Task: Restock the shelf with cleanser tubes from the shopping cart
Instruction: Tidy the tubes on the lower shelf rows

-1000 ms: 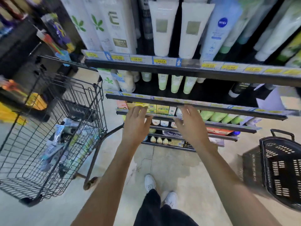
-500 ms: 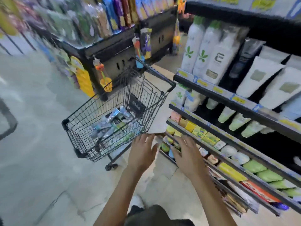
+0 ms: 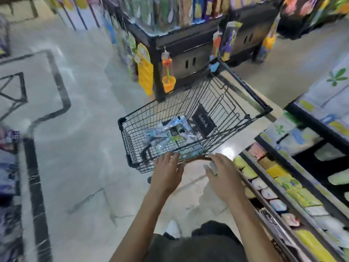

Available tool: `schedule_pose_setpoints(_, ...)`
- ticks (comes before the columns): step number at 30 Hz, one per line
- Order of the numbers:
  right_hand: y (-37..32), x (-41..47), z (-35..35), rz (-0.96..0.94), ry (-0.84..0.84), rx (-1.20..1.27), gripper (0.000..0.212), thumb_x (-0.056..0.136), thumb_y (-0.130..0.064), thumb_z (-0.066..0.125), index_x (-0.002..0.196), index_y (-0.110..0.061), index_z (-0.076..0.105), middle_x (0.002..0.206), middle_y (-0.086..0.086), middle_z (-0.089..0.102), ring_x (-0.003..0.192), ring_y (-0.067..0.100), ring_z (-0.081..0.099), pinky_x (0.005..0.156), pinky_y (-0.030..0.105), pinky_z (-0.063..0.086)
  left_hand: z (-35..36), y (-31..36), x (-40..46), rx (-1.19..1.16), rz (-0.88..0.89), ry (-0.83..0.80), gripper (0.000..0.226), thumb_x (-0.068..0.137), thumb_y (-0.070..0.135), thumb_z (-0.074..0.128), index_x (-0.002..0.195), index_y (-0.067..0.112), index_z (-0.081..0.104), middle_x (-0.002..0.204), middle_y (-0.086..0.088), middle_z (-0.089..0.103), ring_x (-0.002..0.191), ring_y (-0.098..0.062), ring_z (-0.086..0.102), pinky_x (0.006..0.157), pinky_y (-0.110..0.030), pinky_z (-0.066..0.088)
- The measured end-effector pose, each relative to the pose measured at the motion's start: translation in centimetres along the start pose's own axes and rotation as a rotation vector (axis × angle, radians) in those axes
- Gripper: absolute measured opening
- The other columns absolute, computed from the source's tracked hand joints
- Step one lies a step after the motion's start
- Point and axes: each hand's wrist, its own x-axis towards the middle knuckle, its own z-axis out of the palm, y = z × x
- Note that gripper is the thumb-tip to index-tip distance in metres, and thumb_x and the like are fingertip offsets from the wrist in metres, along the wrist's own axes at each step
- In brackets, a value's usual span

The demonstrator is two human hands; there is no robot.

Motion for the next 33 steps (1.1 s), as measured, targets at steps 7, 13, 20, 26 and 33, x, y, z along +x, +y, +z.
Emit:
schedule_pose_setpoints(7, 0.2, 5.1, 1.5, -0.005, -0.123, 0.038, 0.045, 0.104, -0.042, 0.052, 0.147, -0.027, 0.052, 0.149, -0.005, 0.048, 0.141, 0.023, 0.040, 0.109, 0.046, 0.046, 1.5, -3.1, 3.1, -0.032, -0.080, 0.018, 0.040, 0.101, 0.041, 0.057, 0.133, 0.017, 0.061, 0.123, -0.005, 0.063, 0.112, -0.032, 0.060, 0.093, -0.046, 0.051)
schedule_pose_setpoints(13, 0.6, 13.6, 1.9, -0.035, -0.191, 0.035, 0.045, 0.105, -0.041, 0.052, 0.148, -0.026, 0.051, 0.152, -0.005, 0.047, 0.140, 0.018, 0.040, 0.110, 0.040, 0.042, 2.8, -4.1, 9.5, -0.017, -0.190, -0.065, 0.045, 0.102, 0.041, 0.054, 0.140, 0.017, 0.057, 0.134, -0.008, 0.061, 0.122, -0.033, 0.057, 0.103, -0.048, 0.046)
schedule_pose_setpoints(20, 0.8, 26.0, 2.5, -0.077, -0.351, 0.014, 0.043, 0.105, -0.033, 0.055, 0.146, -0.024, 0.052, 0.147, 0.001, 0.052, 0.132, 0.024, 0.050, 0.103, 0.039, 0.045, 4.3, -4.8, 16.6, -0.062, -0.362, -0.123, 0.049, 0.103, 0.042, 0.054, 0.145, 0.019, 0.053, 0.142, -0.008, 0.056, 0.128, -0.031, 0.053, 0.106, -0.049, 0.045)
schedule_pose_setpoints(26, 1.4, 33.6, 6.3, -0.059, -0.520, -0.035, 0.048, 0.104, -0.030, 0.056, 0.150, -0.022, 0.050, 0.152, 0.004, 0.050, 0.134, 0.027, 0.052, 0.108, 0.045, 0.046, 8.0, -7.1, 21.1, -0.160, -0.515, -0.201, 0.049, 0.103, 0.039, 0.054, 0.145, 0.013, 0.052, 0.137, -0.014, 0.057, 0.122, -0.037, 0.055, 0.097, -0.049, 0.049)
schedule_pose_setpoints(33, 3.4, 41.2, 15.2, -0.011, -0.610, -0.120, 0.041, 0.102, -0.028, 0.058, 0.143, -0.020, 0.056, 0.139, 0.005, 0.060, 0.119, 0.029, 0.061, 0.090, 0.035, 0.046, 15.0, -13.0, 27.7, -0.215, -0.616, -0.308, 0.048, 0.102, 0.031, 0.058, 0.145, 0.010, 0.051, 0.138, -0.016, 0.056, 0.126, -0.038, 0.053, 0.098, -0.050, 0.048)
